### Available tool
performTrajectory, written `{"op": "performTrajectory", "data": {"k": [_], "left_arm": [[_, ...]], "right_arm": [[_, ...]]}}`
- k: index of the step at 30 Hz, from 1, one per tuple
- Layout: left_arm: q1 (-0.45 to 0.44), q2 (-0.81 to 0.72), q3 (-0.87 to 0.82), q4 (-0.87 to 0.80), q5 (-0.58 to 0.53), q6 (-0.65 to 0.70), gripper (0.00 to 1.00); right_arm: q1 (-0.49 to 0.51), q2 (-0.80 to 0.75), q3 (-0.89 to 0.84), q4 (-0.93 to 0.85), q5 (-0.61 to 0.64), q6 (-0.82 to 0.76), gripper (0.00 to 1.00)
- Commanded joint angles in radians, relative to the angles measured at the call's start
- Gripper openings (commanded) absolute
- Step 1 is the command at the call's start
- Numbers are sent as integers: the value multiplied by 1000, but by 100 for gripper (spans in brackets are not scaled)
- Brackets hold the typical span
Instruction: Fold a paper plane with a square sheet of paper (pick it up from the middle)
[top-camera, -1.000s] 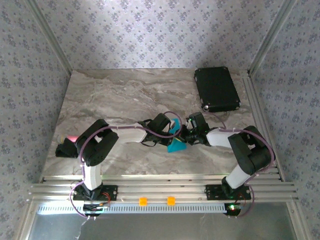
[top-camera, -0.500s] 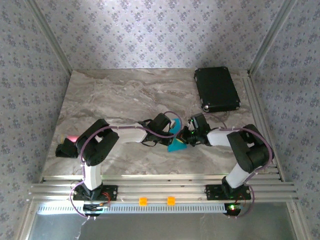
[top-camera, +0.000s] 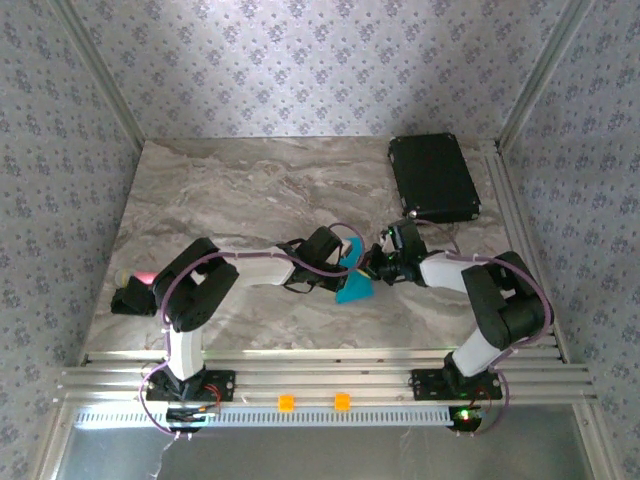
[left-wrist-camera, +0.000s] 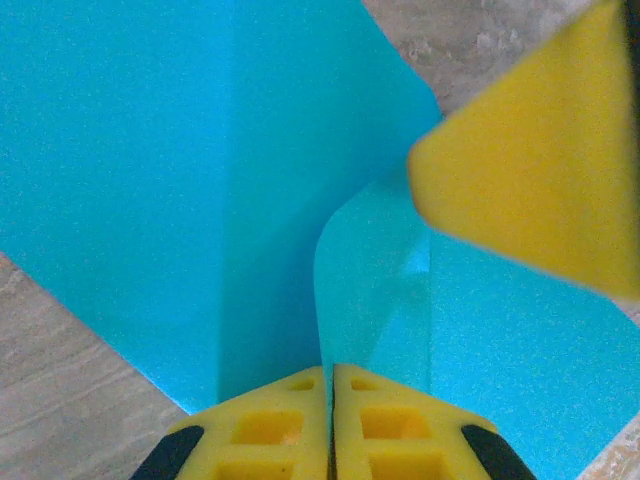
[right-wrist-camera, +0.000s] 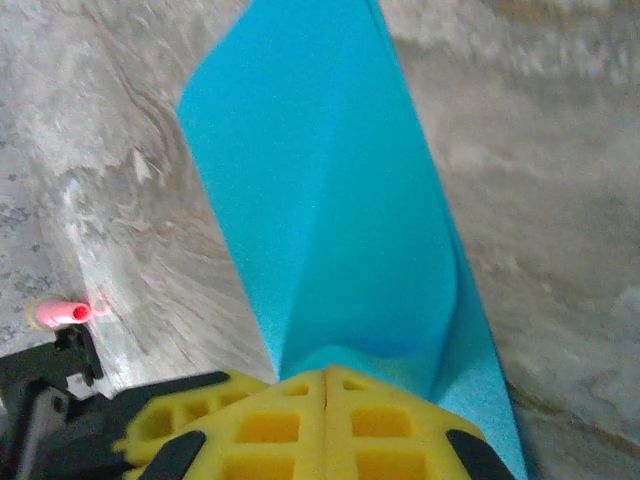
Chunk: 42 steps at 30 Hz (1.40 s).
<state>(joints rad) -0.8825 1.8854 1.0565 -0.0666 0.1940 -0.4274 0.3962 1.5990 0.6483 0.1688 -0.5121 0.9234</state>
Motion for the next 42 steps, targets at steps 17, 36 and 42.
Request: {"op": "performTrajectory", "data": {"k": [17,36,42], "left_arm": [[6,40,-19,-101,-15,24,8],[7,41,-21,-108,-14,27,7],[5,41,-21,-112,-17,27,7]], "right_arm": [[-80,22,34,-62,-14,-51,2],[-91,96,-44,59,-24,5,1],[-136,100,-1,-2,-38,-34,1]]}}
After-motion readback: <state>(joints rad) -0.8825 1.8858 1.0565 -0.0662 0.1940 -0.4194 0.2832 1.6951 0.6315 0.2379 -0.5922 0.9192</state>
